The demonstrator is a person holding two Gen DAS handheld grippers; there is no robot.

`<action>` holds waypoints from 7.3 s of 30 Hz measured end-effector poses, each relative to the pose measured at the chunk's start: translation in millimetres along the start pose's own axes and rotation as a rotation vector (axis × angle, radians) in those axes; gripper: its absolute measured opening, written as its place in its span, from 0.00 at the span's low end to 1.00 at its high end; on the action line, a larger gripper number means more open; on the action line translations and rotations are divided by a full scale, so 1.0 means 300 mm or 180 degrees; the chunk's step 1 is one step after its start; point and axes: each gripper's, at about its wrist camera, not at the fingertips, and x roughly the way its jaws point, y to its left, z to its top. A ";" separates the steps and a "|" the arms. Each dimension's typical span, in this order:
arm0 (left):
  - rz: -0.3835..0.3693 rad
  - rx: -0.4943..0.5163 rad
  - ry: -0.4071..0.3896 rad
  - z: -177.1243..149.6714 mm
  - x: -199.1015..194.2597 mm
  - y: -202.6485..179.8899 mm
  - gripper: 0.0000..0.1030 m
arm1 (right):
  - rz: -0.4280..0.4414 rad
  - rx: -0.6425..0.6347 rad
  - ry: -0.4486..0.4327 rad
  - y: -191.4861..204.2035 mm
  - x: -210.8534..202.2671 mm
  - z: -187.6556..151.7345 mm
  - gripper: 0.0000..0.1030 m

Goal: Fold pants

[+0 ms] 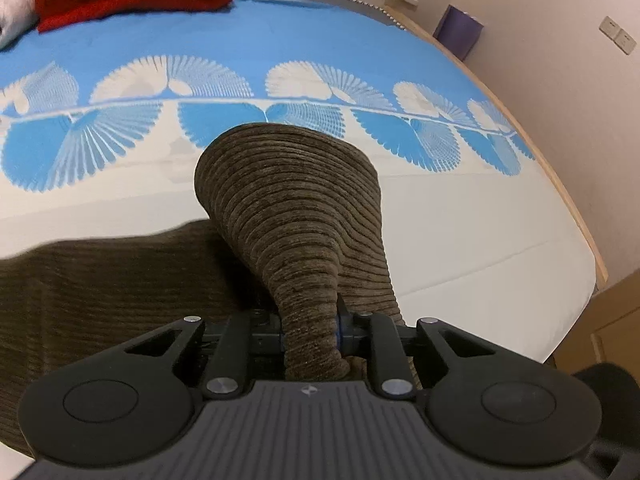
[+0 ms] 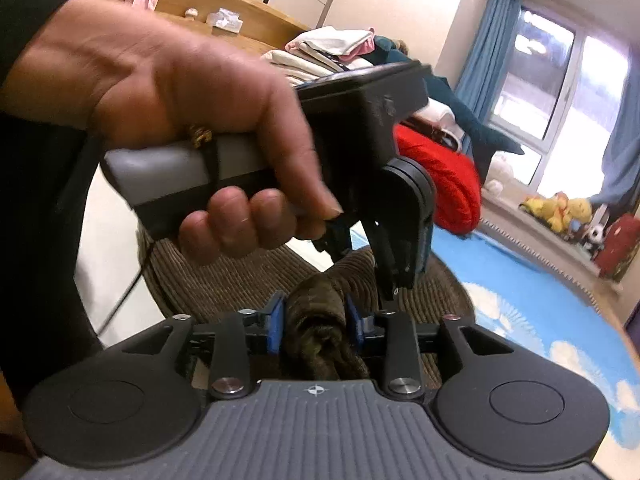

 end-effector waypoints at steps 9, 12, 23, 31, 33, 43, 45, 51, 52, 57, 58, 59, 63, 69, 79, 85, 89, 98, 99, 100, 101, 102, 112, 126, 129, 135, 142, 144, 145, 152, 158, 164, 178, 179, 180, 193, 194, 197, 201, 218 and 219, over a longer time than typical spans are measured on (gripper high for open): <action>0.0400 -0.0057 -0.0340 0.067 -0.308 0.322 0.19 | 0.0180 0.1432 -0.0138 -0.261 -0.075 -0.016 0.62; 0.0720 -0.0113 -0.0318 0.038 -0.372 0.499 0.19 | 0.0145 0.1749 -0.0089 -0.303 -0.054 -0.046 0.62; 0.0552 -0.1620 0.0067 -0.157 -0.297 1.071 0.79 | 0.0551 0.1951 0.0634 -0.218 0.268 -0.027 0.71; 0.0240 -0.1634 0.0253 -0.135 -0.158 1.070 0.81 | 0.0436 0.2708 0.1269 -0.216 0.554 -0.088 0.74; 0.0183 -0.1650 0.0281 -0.139 -0.133 1.071 0.82 | 0.0400 0.2885 0.1356 -0.226 0.602 -0.118 0.74; 0.0056 -0.1558 0.0205 -0.052 -0.107 1.006 0.41 | 0.0718 0.2921 0.1266 -0.276 0.679 -0.074 0.21; -0.0078 -0.1599 0.0155 -0.016 -0.080 0.965 0.40 | 0.0717 0.2961 0.1219 -0.356 0.672 -0.041 0.20; -0.0410 -0.1360 0.0170 0.147 0.121 0.719 0.41 | 0.0319 0.2635 0.1175 -0.642 0.603 -0.023 0.19; -0.0486 -0.1306 0.0200 0.176 0.172 0.664 0.41 | 0.0231 0.2601 0.1194 -0.692 0.587 -0.039 0.19; -0.0448 -0.0849 0.0281 0.261 0.321 0.444 0.53 | -0.0297 0.2715 0.1499 -0.918 0.514 -0.217 0.20; -0.0395 -0.0764 0.0279 0.271 0.323 0.415 0.55 | -0.0433 0.2781 0.1576 -0.942 0.504 -0.264 0.22; -0.0313 -0.0645 0.0269 0.281 0.316 0.388 0.54 | -0.0568 0.2842 0.1630 -0.956 0.491 -0.305 0.27; 0.0117 -0.0153 0.0016 0.307 0.215 0.348 0.53 | -0.0697 0.2775 0.1486 -0.977 0.438 -0.297 0.31; -0.0294 -0.0025 -0.0255 0.281 0.082 0.345 0.39 | -0.0548 0.2314 0.0949 -0.942 0.330 -0.194 0.32; 0.0085 0.1286 0.0855 0.055 0.305 0.233 0.28 | 0.0689 0.1393 0.1977 -0.770 0.382 -0.312 0.32; -0.0061 0.1110 0.0345 0.184 0.218 0.226 0.28 | 0.0421 0.1570 0.1819 -0.867 0.362 -0.287 0.31; -0.0118 0.0686 -0.0197 0.274 0.208 0.221 0.29 | -0.0176 0.2045 0.1247 -0.974 0.388 -0.229 0.34; 0.0347 0.0243 0.0148 0.341 0.352 0.261 0.28 | -0.1175 0.2264 0.1350 -1.060 0.651 -0.284 0.40; 0.0341 0.0226 -0.0018 0.359 0.343 0.255 0.28 | -0.1226 0.2290 0.1437 -1.073 0.678 -0.306 0.39; 0.0350 0.0179 -0.0134 0.371 0.345 0.257 0.28 | -0.1246 0.2350 0.1483 -1.087 0.702 -0.326 0.39; 0.0354 0.0138 -0.0159 0.379 0.362 0.252 0.28 | -0.1249 0.2407 0.1497 -1.091 0.722 -0.337 0.39; 0.0391 0.0109 -0.0137 0.387 0.385 0.255 0.28 | -0.1254 0.2410 0.1514 -1.091 0.744 -0.338 0.39; 0.0600 -0.0020 -0.0058 0.394 0.401 0.304 0.27 | -0.1261 0.2262 0.1580 -1.084 0.766 -0.335 0.40; 0.0668 0.0542 0.0170 0.210 0.267 0.204 0.29 | -0.0342 0.2073 0.1362 -0.977 0.414 -0.242 0.58; 0.0854 0.0789 0.0727 0.071 0.333 0.176 0.31 | 0.0007 0.1909 0.1941 -0.867 0.414 -0.307 0.68; 0.1179 0.0934 0.0479 -0.084 0.181 0.058 0.41 | -0.0430 0.1891 0.2173 -0.750 0.272 -0.367 0.71; 0.1197 0.0685 -0.0118 -0.302 -0.059 -0.079 0.84 | -0.1238 0.2363 0.1390 -0.588 -0.015 -0.347 0.73; 0.1152 0.0606 -0.0321 -0.347 -0.111 -0.123 0.84 | -0.1293 0.2433 0.1134 -0.518 -0.095 -0.320 0.81; 0.1163 0.0588 -0.0396 -0.361 -0.129 -0.145 0.84 | -0.1314 0.2408 0.1059 -0.492 -0.123 -0.307 0.87; 0.1191 0.0183 -0.0656 -0.401 -0.202 -0.223 0.84 | -0.1538 0.2319 0.0555 -0.390 -0.287 -0.224 0.99; 0.1216 0.0126 -0.0599 -0.411 -0.163 -0.203 0.97 | -0.1502 0.2024 0.0594 -0.340 -0.250 -0.188 0.99; 0.1203 0.0083 -0.0642 -0.384 -0.119 -0.192 0.99 | -0.1475 0.1902 0.0721 -0.301 -0.152 -0.202 0.99; 0.1210 -0.0005 -0.0659 -0.361 -0.063 -0.185 0.99 | -0.1458 0.1976 0.0790 -0.310 -0.106 -0.213 0.99; 0.1213 -0.0013 -0.0667 -0.359 -0.063 -0.184 0.99 | -0.1458 0.1974 0.0795 -0.311 -0.106 -0.215 0.99; 0.1217 -0.0015 -0.0677 -0.358 -0.063 -0.184 0.99 | -0.1461 0.1971 0.0799 -0.312 -0.107 -0.217 0.99; 0.1208 -0.0002 -0.0739 -0.358 -0.073 -0.189 0.99 | -0.1477 0.1895 0.0773 -0.303 -0.104 -0.215 0.99; 0.1206 0.0001 -0.0738 -0.358 -0.073 -0.188 0.99 | -0.1475 0.1887 0.0771 -0.302 -0.103 -0.214 0.99; 0.1207 0.0005 -0.0743 -0.358 -0.075 -0.186 0.99 | -0.1468 0.1871 0.0772 -0.299 -0.102 -0.213 0.99; 0.1206 0.0014 -0.0755 -0.357 -0.080 -0.184 0.99 | -0.1472 0.1864 0.0768 -0.298 -0.104 -0.213 0.99; 0.1213 0.0025 -0.0774 -0.357 -0.087 -0.192 0.99 | -0.1468 0.1858 0.0764 -0.301 -0.107 -0.215 0.99; 0.1214 0.0023 -0.0776 -0.357 -0.088 -0.193 0.99 | -0.1467 0.1855 0.0762 -0.301 -0.108 -0.215 0.99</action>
